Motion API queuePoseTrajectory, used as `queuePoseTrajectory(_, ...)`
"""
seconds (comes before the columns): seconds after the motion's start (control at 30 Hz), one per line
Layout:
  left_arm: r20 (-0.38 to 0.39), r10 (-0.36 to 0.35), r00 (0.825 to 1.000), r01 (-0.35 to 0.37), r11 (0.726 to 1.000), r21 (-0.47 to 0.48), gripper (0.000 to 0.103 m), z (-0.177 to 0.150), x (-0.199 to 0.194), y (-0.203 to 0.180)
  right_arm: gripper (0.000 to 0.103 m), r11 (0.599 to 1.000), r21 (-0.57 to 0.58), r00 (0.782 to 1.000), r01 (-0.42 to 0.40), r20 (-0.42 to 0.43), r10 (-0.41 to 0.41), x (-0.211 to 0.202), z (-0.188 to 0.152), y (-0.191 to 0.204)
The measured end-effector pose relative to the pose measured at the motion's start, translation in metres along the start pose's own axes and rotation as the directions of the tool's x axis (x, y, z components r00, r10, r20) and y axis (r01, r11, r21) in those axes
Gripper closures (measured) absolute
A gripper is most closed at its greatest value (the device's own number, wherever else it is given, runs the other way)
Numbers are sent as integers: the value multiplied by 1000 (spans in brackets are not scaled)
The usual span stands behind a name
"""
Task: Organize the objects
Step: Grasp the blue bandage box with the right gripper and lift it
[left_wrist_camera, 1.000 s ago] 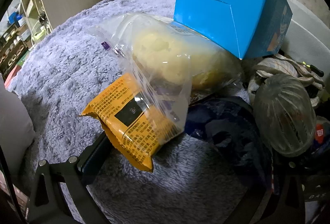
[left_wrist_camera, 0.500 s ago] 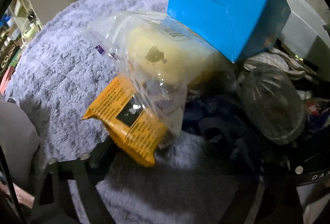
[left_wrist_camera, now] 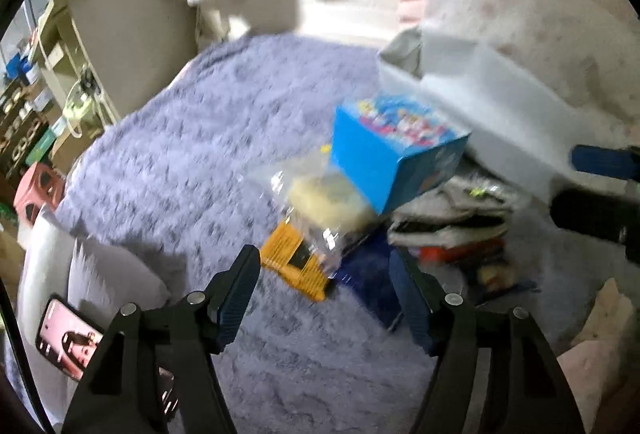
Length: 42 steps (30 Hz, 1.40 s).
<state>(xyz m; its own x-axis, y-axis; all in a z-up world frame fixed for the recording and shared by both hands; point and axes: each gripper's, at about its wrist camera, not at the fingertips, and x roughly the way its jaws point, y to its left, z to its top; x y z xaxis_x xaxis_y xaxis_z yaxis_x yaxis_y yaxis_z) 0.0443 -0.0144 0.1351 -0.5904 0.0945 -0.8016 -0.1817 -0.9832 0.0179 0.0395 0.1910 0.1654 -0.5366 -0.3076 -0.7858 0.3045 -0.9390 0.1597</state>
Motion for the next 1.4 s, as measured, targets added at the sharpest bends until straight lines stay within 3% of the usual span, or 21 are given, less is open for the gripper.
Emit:
queuePoseTrajectory(0.1,5,-73,997,73,997,-33,35,4,10,1,19,988,116,995,-102,1,103,16,28,-18)
queuePoseTrajectory(0.2,-26,-126,992,124,989,-79,35,2,23,-1,19,976,197,993,-89,-65,104,13,35,-49)
queuePoseTrajectory(0.3,-24,-115,993,112,990,-83,36,3,24,-3,19,967,239,991,-88,-81,110,45,43,-41)
queuePoseTrajectory(0.47,15,-121,993,122,986,-114,35,5,21,2,19,957,252,988,-145,-15,153,65,52,-16)
queuePoseTrajectory(0.67,87,-107,991,120,979,-167,35,7,26,8,19,970,220,993,-108,78,93,62,44,-3)
queuePoseTrajectory(0.8,126,-125,984,148,970,-192,36,7,35,12,19,956,232,969,-180,211,131,54,38,-15)
queuePoseTrajectory(1.03,202,-208,957,255,935,-245,36,8,46,22,19,932,271,937,-241,317,150,44,24,-57)
queuePoseTrajectory(1.17,246,-261,934,318,919,-234,36,12,46,17,19,913,308,937,-266,305,170,63,29,-71)
queuePoseTrajectory(1.23,262,-268,927,325,924,-203,36,14,43,11,19,905,315,933,-285,308,187,69,32,-75)
queuePoseTrajectory(1.4,264,-256,930,296,947,-124,36,18,45,-7,19,910,283,931,-303,292,220,86,40,-60)
